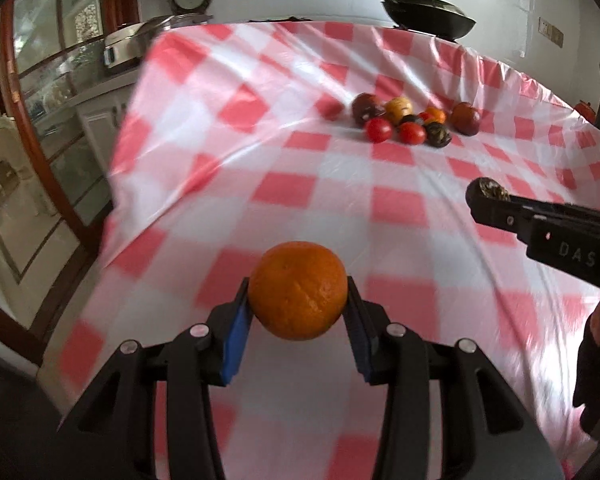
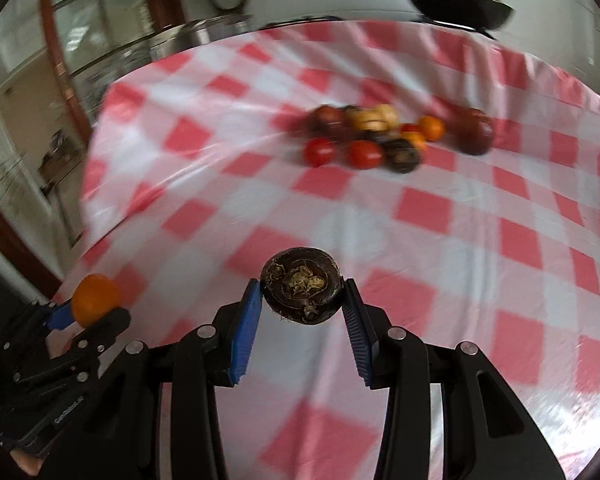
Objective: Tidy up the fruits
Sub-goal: 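Carry the orange and passion fruit to the white box and release both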
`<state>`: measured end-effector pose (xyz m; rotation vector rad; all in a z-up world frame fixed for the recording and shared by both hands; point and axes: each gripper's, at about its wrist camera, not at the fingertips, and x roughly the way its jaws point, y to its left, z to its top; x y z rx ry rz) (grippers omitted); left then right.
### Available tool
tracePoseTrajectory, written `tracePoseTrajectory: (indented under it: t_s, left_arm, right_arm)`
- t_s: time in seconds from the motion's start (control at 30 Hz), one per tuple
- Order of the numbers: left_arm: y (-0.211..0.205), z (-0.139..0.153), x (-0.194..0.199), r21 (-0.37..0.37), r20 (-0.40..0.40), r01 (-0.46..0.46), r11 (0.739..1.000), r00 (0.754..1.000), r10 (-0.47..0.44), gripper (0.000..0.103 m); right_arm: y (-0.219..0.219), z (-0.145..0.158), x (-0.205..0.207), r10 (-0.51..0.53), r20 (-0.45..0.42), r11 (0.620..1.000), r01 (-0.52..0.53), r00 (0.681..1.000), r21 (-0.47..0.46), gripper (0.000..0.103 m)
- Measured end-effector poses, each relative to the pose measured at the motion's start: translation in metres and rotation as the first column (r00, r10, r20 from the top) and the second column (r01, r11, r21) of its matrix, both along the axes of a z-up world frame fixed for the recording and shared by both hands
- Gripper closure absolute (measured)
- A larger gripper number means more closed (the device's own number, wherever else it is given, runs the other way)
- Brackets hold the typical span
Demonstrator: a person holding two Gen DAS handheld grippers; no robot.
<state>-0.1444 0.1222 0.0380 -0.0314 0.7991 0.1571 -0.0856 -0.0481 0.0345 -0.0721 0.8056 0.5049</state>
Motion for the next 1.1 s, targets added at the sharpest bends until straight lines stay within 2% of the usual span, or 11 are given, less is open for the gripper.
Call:
tracePoseTrajectory:
  t_s: [0.17,0.3,0.57,0.7,0.87,1.0,1.1]
  left_arm:
    - [0.033,-0.005,-0.056,0.023,-0.011,-0.054,0.998,0.998,0.054,0.059]
    - [0.060,-0.011,-0.100,0.012,-0.013,-0.117,0.993,0.993,0.118,0.059]
    - [0.110,-0.031,-0.171,-0.032,-0.040,-0.267,0.963,0.963,0.265,0.059]
    - [0.129,-0.049,-0.192,-0.037,-0.082,-0.326,0.945,0.943,0.322,0.059]
    - [0.149,-0.079,-0.213,-0.033,-0.154,-0.381,0.924,0.915,0.372,0.059]
    - [0.160,-0.109,-0.224,-0.023,-0.233,-0.413,0.911,0.888,0.397,0.059]
    - [0.169,-0.132,-0.231,-0.024,-0.290,-0.442,0.897,0.862,0.417,0.059]
  right_arm:
    - [0.045,-0.001,-0.046,0.130,0.011,0.991,-0.130,0.991,-0.031,0.062]
    - [0.071,-0.001,-0.071,0.216,0.011,0.976,-0.216,0.976,-0.029,0.062]
    - [0.124,-0.007,-0.132,0.402,0.028,0.914,-0.398,0.915,-0.081,0.062]
    - [0.147,-0.016,-0.163,0.507,0.031,0.859,-0.502,0.862,-0.099,0.062]
    - [0.178,-0.038,-0.209,0.653,0.001,0.750,-0.646,0.757,-0.141,0.062]
    - [0.206,-0.079,-0.232,0.706,-0.107,0.673,-0.711,0.700,-0.205,0.062]
    - [0.218,-0.110,-0.237,0.713,-0.182,0.634,-0.733,0.678,-0.245,0.062]
